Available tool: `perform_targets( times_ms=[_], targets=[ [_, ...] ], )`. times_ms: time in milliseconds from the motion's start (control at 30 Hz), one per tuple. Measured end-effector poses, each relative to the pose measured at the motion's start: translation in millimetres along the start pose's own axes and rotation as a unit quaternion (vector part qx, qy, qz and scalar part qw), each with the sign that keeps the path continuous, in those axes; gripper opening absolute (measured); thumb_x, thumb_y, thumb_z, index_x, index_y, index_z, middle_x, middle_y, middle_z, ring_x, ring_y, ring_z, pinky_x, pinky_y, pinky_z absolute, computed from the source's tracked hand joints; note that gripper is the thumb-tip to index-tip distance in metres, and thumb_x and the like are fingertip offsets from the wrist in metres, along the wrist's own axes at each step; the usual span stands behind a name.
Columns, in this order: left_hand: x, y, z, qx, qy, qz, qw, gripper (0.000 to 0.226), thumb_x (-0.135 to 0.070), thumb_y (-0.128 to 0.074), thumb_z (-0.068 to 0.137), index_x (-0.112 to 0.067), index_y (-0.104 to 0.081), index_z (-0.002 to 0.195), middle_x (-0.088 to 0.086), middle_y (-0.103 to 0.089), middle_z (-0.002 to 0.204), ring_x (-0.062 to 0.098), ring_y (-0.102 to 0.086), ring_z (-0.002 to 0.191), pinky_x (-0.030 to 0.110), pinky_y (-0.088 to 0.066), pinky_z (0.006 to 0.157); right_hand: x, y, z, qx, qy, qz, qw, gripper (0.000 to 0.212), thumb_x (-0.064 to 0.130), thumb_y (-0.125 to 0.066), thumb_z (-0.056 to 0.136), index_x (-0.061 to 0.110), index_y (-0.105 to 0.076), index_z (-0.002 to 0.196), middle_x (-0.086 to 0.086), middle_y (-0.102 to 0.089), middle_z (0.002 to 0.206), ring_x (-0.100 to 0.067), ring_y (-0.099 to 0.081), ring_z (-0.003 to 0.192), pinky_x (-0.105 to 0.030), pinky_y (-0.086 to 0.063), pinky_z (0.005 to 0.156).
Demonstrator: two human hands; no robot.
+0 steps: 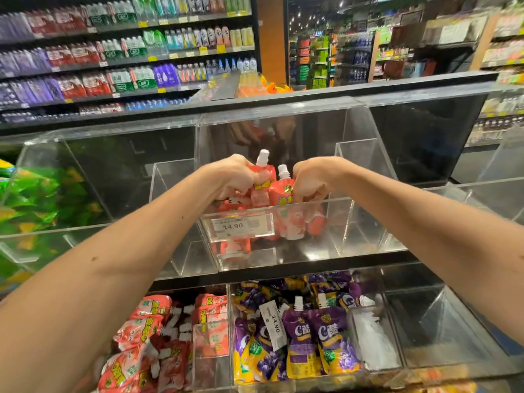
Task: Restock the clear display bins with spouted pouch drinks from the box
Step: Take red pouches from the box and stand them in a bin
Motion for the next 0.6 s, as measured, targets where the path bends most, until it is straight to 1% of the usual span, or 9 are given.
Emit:
perform_targets(
  times_ms=[67, 133, 200, 300, 333, 400, 467, 533, 600],
  targets=[
    [-1.3, -4.8, -3.4, 0.005, -0.015, 0.083, 0.996, 0.036, -0.036, -0.072, 0.09, -0.005, -0.068, 0.108, 0.011, -0.073, 0.097, 0.026, -0.071, 0.081, 0.037, -0.06, 0.072, -2.8, -0.2, -1.8, 0.003, -0.001, -0.024, 1.0, 0.014, 0.002, -0.06, 0.085, -0.008, -0.069, 0.092, -0.019, -0.073, 0.089, -0.032, -0.074, 0.088, -0.041, -0.06, 0.083],
    [-2.0, -13.3, -8.7, 0.002, -0.029, 0.198, 0.98, 0.033, -0.038, -0.072, 0.09, -0.012, -0.068, 0.109, 0.002, -0.068, 0.091, 0.019, -0.063, 0.074, 0.027, -0.051, 0.061, -1.5, 1.2, -6.4, -0.004, 0.001, -0.089, 0.996, 0.013, 0.008, -0.058, 0.087, 0.001, -0.066, 0.08, -0.013, -0.068, 0.083, -0.027, -0.067, 0.077, -0.026, -0.055, 0.063],
    [-1.9, -16.8, -5.6, -0.02, -0.048, 0.266, 0.963, 0.036, -0.044, -0.072, 0.087, -0.018, -0.067, 0.112, -0.002, -0.067, 0.1, 0.017, -0.06, 0.081, 0.027, -0.049, 0.067, 3.1, -0.6, -8.9, -0.006, 0.009, -0.144, 0.989, 0.015, 0.015, -0.06, 0.089, 0.004, -0.067, 0.084, -0.008, -0.064, 0.085, -0.024, -0.059, 0.076, -0.024, -0.043, 0.053],
    [-0.7, -13.2, -4.6, -0.034, -0.05, 0.309, 0.949, 0.046, -0.047, -0.074, 0.084, -0.023, -0.06, 0.121, -0.002, -0.062, 0.112, 0.02, -0.061, 0.092, 0.033, -0.052, 0.079, 9.4, -8.2, -6.0, 0.005, 0.026, -0.165, 0.986, 0.026, 0.018, -0.057, 0.093, 0.002, -0.07, 0.109, -0.008, -0.066, 0.097, -0.023, -0.059, 0.083, -0.028, -0.046, 0.062],
    [1.0, -12.1, -3.2, -0.024, -0.042, 0.331, 0.942, 0.049, -0.045, -0.073, 0.085, -0.023, -0.056, 0.125, -0.002, -0.058, 0.114, 0.021, -0.061, 0.093, 0.034, -0.051, 0.077, 12.5, -10.1, -5.2, 0.008, 0.032, -0.168, 0.985, 0.026, 0.018, -0.056, 0.093, 0.002, -0.07, 0.109, -0.008, -0.067, 0.099, -0.023, -0.059, 0.084, -0.027, -0.046, 0.062],
    [3.8, -9.4, -2.2, -0.008, -0.032, 0.367, 0.93, 0.052, -0.045, -0.073, 0.086, -0.022, -0.05, 0.127, 0.001, -0.056, 0.113, 0.024, -0.061, 0.093, 0.035, -0.052, 0.075, 17.7, -13.9, -1.8, 0.014, 0.042, -0.185, 0.982, 0.019, 0.019, -0.054, 0.096, 0.008, -0.068, 0.091, -0.005, -0.064, 0.09, -0.021, -0.058, 0.077, -0.022, -0.041, 0.054],
    [2.9, -8.6, 1.6, -0.002, -0.045, 0.39, 0.92, 0.047, -0.045, -0.073, 0.086, -0.022, -0.051, 0.121, 0.002, -0.06, 0.113, 0.024, -0.063, 0.093, 0.036, -0.054, 0.074, 22.3, -15.4, 0.3, 0.008, 0.036, -0.2, 0.979, 0.028, 0.02, -0.051, 0.098, 0.017, -0.052, 0.071, 0.0, -0.055, 0.075, -0.016, -0.051, 0.063, -0.02, -0.035, 0.047],
    [5.8, -6.6, 4.7, 0.013, -0.032, 0.395, 0.918, 0.048, -0.042, -0.076, 0.084, -0.022, -0.05, 0.12, 0.001, -0.061, 0.111, 0.024, -0.066, 0.094, 0.038, -0.058, 0.077, 23.5, -18.4, 6.2, 0.004, 0.035, -0.204, 0.978, 0.029, 0.018, -0.048, 0.099, 0.016, -0.049, 0.07, 0.002, -0.049, 0.07, -0.013, -0.046, 0.057, -0.021, -0.034, 0.047],
    [9.2, -6.5, 6.1, 0.051, -0.013, 0.383, 0.922, 0.047, -0.041, -0.08, 0.08, -0.017, -0.059, 0.114, 0.002, -0.067, 0.105, 0.025, -0.07, 0.091, 0.045, -0.061, 0.082, 27.4, -18.6, 2.6, 0.007, 0.042, -0.219, 0.975, 0.021, 0.016, -0.046, 0.1, 0.01, -0.062, 0.089, 0.002, -0.048, 0.07, -0.015, -0.047, 0.06, -0.021, -0.036, 0.049]
  ],
)
Point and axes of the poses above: each hand's wrist, its own z-axis towards the middle knuckle, its own y-axis out of the back of the hand, x = y × z, the point moved 10 cm from there along z, towards the middle knuckle
